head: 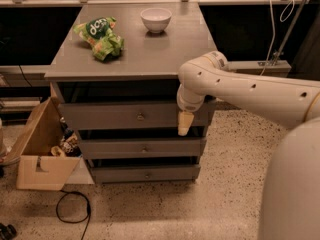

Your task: Open top drawer

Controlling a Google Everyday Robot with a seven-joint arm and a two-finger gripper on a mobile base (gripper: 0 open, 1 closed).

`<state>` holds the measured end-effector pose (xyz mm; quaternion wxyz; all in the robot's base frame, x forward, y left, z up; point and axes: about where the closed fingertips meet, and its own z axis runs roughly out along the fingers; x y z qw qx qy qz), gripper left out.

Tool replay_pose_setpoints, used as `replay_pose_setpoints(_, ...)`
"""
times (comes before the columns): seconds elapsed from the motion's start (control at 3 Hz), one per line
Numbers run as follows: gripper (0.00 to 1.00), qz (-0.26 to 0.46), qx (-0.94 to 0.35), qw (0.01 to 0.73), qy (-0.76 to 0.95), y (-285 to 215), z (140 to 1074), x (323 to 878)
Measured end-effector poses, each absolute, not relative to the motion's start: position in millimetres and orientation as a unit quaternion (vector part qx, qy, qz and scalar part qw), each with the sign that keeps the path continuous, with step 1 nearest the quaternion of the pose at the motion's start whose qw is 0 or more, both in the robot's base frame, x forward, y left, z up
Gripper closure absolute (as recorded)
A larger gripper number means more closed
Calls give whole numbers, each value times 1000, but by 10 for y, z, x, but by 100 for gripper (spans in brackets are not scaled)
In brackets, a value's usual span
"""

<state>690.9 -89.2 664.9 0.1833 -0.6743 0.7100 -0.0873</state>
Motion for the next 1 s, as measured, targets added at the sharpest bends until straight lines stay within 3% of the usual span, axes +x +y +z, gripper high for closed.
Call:
replay_pose_setpoints(0.33,0,-78,-671,165,719,-924,6318,7032)
replay_pose_setpoints(0.67,14,-69,-670,158,722,-911,6129,7084)
replay_pose_setpoints(1.0,38,-69,-670,158,722,-911,6168,7084)
